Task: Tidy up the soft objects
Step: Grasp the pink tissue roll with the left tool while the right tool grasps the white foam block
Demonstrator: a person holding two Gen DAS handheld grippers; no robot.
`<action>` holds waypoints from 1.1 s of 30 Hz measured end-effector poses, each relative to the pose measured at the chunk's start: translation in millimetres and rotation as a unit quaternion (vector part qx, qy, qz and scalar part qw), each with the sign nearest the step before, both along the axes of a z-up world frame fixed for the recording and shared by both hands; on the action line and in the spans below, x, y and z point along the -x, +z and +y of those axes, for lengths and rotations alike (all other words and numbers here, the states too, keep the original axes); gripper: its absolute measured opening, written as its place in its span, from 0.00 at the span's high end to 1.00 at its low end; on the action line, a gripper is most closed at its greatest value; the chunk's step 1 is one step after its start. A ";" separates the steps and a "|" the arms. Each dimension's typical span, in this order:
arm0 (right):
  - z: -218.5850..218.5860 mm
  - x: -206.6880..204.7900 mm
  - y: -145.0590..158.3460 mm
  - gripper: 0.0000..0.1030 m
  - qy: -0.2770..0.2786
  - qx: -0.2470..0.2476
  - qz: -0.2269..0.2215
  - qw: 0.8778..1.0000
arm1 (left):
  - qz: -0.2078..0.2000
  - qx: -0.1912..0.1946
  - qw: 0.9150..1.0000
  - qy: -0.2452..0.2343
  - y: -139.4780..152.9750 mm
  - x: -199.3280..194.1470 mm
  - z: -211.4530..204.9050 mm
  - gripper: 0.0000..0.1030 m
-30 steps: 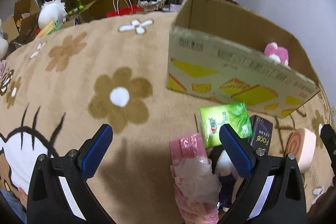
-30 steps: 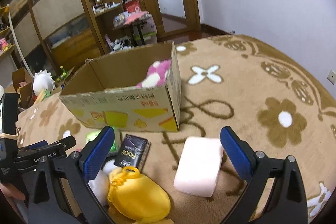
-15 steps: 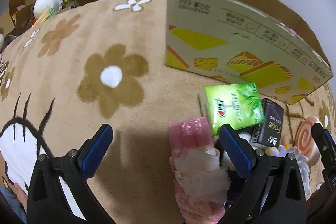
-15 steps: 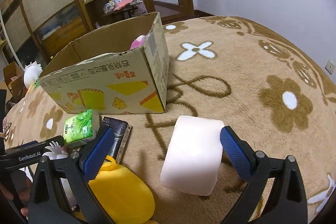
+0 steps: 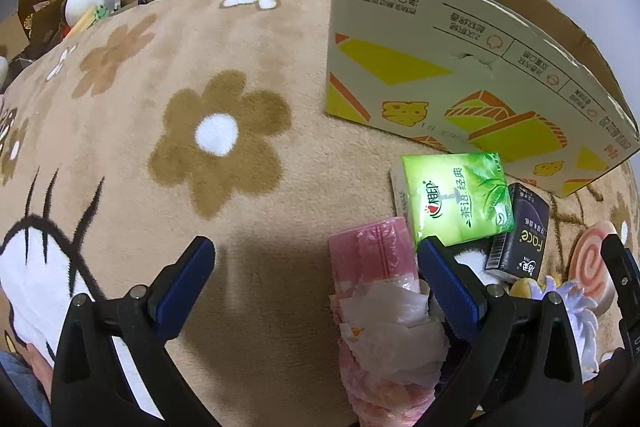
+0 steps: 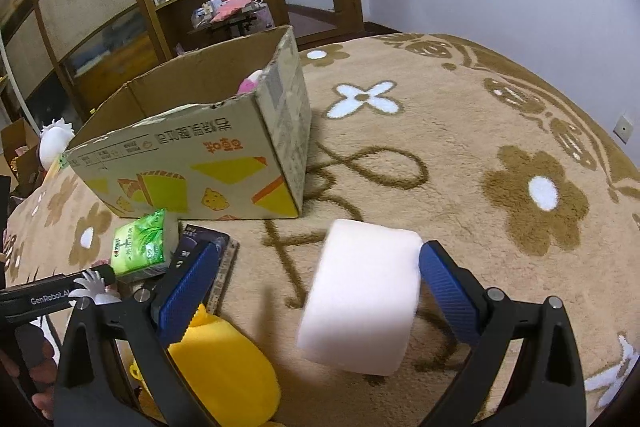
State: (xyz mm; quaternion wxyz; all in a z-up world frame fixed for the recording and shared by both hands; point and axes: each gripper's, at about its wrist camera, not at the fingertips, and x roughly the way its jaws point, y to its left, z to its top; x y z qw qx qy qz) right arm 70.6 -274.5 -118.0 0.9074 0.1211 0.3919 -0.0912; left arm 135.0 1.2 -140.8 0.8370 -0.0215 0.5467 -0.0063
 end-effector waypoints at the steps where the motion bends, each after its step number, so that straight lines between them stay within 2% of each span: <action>1: -1.7 0.1 -1.3 0.00 -0.004 0.001 0.000 1.000 | 0.001 0.000 1.000 0.000 0.0 0.0 -0.4 0.02; 14: -7.3 0.7 -14.2 0.00 -0.002 -0.016 0.018 1.000 | 0.024 0.003 1.000 0.007 -5.6 -2.8 3.9 0.02; 16: -8.1 0.2 -16.5 0.03 -0.002 -0.019 0.023 1.000 | 0.025 0.002 1.000 0.006 -5.4 -2.8 3.7 0.03; 22: -7.9 0.6 -19.3 0.03 -0.003 -0.023 0.028 0.999 | 0.029 0.007 1.000 -0.001 -4.0 -2.2 2.4 0.05; 26: -7.5 -0.2 -20.0 0.10 -0.001 -0.025 0.031 0.999 | 0.045 0.028 0.999 -0.003 -9.3 -3.4 3.0 0.17; 30: -5.6 -0.4 -21.1 0.18 0.003 -0.022 0.032 0.999 | 0.049 0.024 0.998 -0.002 -12.1 -3.7 2.5 0.28; 33: -4.0 -0.7 -21.2 0.21 0.004 -0.015 0.035 0.999 | 0.053 0.029 0.998 -0.007 -14.6 -5.3 1.0 0.40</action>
